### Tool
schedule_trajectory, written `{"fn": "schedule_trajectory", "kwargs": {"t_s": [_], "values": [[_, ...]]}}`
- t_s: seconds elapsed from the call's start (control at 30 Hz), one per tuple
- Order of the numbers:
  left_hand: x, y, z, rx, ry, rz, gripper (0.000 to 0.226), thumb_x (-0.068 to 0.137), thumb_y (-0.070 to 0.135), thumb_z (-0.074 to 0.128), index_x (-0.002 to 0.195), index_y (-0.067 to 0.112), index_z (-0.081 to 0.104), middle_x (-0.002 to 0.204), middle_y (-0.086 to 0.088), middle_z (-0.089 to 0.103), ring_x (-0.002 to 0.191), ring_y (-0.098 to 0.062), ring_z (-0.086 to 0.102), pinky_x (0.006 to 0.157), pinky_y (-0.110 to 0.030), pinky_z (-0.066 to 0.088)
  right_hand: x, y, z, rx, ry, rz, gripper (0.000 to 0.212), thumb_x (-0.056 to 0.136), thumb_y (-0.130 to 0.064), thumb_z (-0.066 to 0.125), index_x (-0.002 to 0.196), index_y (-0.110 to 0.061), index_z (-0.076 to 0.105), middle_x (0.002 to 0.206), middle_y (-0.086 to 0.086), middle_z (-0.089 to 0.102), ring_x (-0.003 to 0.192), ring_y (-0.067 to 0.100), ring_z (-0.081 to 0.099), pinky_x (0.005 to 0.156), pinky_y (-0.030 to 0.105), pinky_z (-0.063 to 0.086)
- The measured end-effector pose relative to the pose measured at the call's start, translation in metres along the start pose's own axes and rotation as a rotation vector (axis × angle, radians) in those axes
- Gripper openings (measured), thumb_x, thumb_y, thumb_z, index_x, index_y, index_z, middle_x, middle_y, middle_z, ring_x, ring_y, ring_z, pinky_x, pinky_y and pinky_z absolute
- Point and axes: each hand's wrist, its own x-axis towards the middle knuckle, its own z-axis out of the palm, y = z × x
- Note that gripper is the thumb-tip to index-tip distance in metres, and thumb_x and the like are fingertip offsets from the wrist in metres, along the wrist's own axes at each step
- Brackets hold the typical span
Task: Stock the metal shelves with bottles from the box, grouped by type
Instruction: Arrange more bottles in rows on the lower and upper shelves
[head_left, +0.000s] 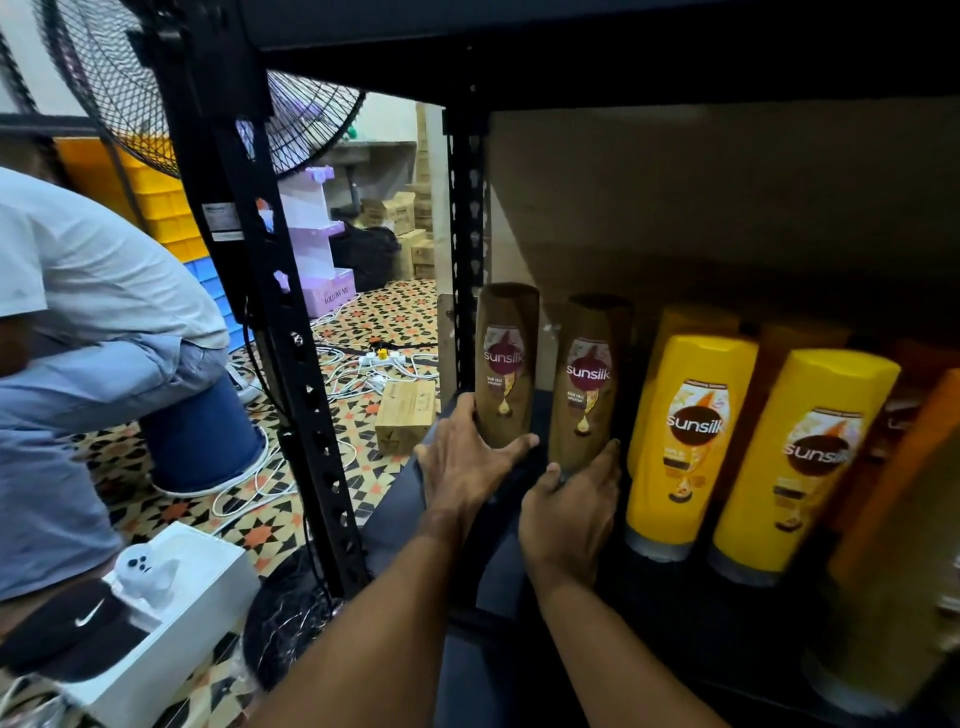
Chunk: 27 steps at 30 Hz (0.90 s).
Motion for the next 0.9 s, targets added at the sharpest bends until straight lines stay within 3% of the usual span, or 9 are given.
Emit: {"fn": "schedule_trajectory", "kwargs": {"t_s": [0.2,0.37,0.6,0.77,0.9], "values": [[-0.002,-0.008,0.000,-0.101,-0.074,0.054,0.065,0.060,0.074,0.073,0.112,0.045,0.046,0.111,0.017,0.068,0.109,-0.018,0.064,0.099,-0.053,0.049,-0.001,0.000,-0.001,-0.001,0.002,0.001,0.074,0.096,-0.013,0.060,0.157,0.000,0.020,0.159,0.022,0.031,0.145,0.035,0.034,0.117,0.040,0.029],[-0.002,-0.013,-0.001,-0.172,-0.078,0.099,0.069,0.059,0.068,0.077,0.120,0.044,0.053,0.114,0.017,0.069,0.108,-0.011,0.066,0.089,-0.043,0.060,-0.001,0.000,-0.001,-0.003,0.001,0.001,0.074,0.096,-0.012,0.059,0.157,0.000,0.020,0.160,0.022,0.030,0.146,0.035,0.032,0.118,0.040,0.028],[0.000,-0.014,-0.001,-0.188,-0.064,0.119,0.064,0.064,0.048,0.092,0.119,0.033,0.062,0.108,0.016,0.071,0.100,-0.004,0.067,0.086,-0.034,0.061,-0.001,0.001,0.001,0.008,0.011,-0.005,0.073,0.096,-0.012,0.059,0.157,0.000,0.020,0.159,0.023,0.031,0.146,0.035,0.033,0.118,0.041,0.029],[0.002,-0.016,0.000,-0.229,-0.036,0.103,0.056,0.058,0.046,0.095,0.105,0.040,0.065,0.098,0.018,0.075,0.091,0.001,0.071,0.080,-0.034,0.063,0.000,0.003,0.002,0.026,-0.005,-0.010,0.073,0.095,-0.010,0.058,0.156,0.002,0.021,0.158,0.025,0.031,0.146,0.037,0.032,0.119,0.041,0.027],[0.001,-0.016,-0.001,-0.240,-0.051,0.105,0.057,0.057,0.048,0.095,0.105,0.042,0.064,0.100,0.019,0.075,0.092,0.001,0.071,0.082,-0.034,0.063,0.000,0.003,0.001,0.023,-0.011,-0.006,0.075,0.094,-0.010,0.059,0.156,0.002,0.020,0.159,0.025,0.030,0.146,0.037,0.031,0.119,0.039,0.025]]}}
